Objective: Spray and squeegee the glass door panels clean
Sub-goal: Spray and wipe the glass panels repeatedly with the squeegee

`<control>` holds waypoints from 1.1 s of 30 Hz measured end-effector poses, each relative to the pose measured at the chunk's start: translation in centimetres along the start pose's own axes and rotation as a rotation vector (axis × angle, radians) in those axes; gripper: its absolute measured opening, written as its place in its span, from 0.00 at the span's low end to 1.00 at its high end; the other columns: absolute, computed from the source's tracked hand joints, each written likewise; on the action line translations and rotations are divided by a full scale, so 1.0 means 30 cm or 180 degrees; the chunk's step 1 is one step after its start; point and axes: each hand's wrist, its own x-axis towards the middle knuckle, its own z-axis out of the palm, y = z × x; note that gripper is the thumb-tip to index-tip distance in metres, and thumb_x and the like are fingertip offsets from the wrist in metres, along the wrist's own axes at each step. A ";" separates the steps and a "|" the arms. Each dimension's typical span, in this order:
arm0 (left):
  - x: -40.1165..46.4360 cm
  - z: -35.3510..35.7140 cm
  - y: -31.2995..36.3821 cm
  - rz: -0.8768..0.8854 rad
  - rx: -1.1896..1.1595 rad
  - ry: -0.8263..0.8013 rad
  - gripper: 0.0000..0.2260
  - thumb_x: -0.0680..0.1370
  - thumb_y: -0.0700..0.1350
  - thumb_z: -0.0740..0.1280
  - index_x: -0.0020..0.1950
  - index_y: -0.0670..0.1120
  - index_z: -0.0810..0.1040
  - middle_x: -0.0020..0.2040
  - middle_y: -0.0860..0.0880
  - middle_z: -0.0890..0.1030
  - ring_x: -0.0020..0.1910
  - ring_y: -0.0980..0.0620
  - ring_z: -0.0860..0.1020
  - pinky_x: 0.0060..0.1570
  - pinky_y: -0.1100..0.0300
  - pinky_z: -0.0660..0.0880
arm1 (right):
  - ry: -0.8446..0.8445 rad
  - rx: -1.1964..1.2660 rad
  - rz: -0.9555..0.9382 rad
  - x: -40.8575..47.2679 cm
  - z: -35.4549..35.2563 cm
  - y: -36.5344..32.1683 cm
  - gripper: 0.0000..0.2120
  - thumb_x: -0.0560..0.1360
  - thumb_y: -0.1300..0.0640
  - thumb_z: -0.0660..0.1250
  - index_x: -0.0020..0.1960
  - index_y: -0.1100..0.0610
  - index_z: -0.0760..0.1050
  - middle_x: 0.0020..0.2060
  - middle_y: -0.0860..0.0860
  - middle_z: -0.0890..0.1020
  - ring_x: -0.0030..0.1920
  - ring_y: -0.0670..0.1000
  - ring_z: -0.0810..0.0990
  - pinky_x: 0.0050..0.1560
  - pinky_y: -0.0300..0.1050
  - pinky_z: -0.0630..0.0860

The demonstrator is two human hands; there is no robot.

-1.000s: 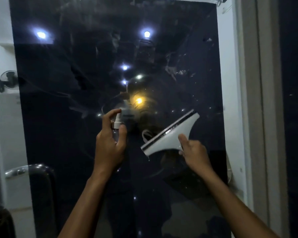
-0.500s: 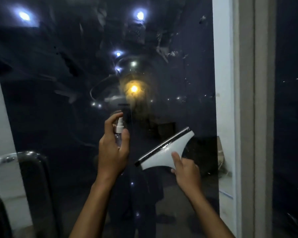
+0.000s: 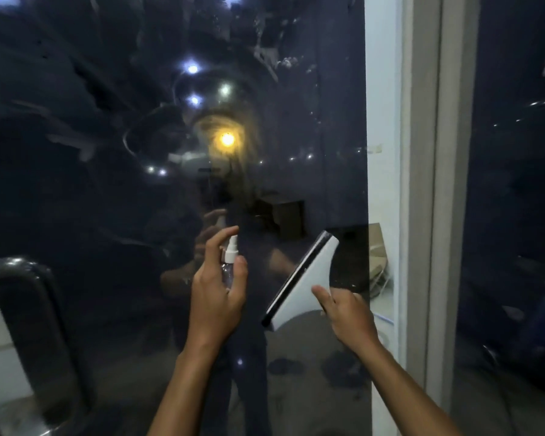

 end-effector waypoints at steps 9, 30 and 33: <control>-0.079 0.150 0.033 -0.0230 -0.0196 0.0063 0.19 0.82 0.39 0.64 0.67 0.58 0.70 0.40 0.51 0.79 0.34 0.50 0.77 0.33 0.55 0.75 | -0.0181 -0.1177 -0.0757 0.085 -0.063 -0.091 0.30 0.78 0.30 0.50 0.48 0.53 0.78 0.48 0.57 0.83 0.51 0.63 0.80 0.44 0.52 0.71; -0.146 0.256 -0.009 -0.0325 -0.0039 -0.0138 0.17 0.81 0.46 0.62 0.69 0.58 0.70 0.50 0.53 0.82 0.42 0.54 0.81 0.42 0.52 0.79 | -0.0003 -0.1997 -0.1370 0.252 -0.359 0.227 0.37 0.72 0.25 0.39 0.45 0.48 0.79 0.36 0.47 0.81 0.36 0.48 0.79 0.31 0.41 0.62; -0.119 0.275 -0.008 -0.0262 -0.0033 -0.0115 0.16 0.82 0.42 0.63 0.69 0.56 0.70 0.49 0.53 0.81 0.40 0.55 0.78 0.41 0.56 0.75 | 0.0114 -0.1199 -0.1197 0.306 -0.356 0.110 0.32 0.75 0.27 0.48 0.39 0.50 0.77 0.33 0.47 0.79 0.34 0.50 0.76 0.36 0.44 0.67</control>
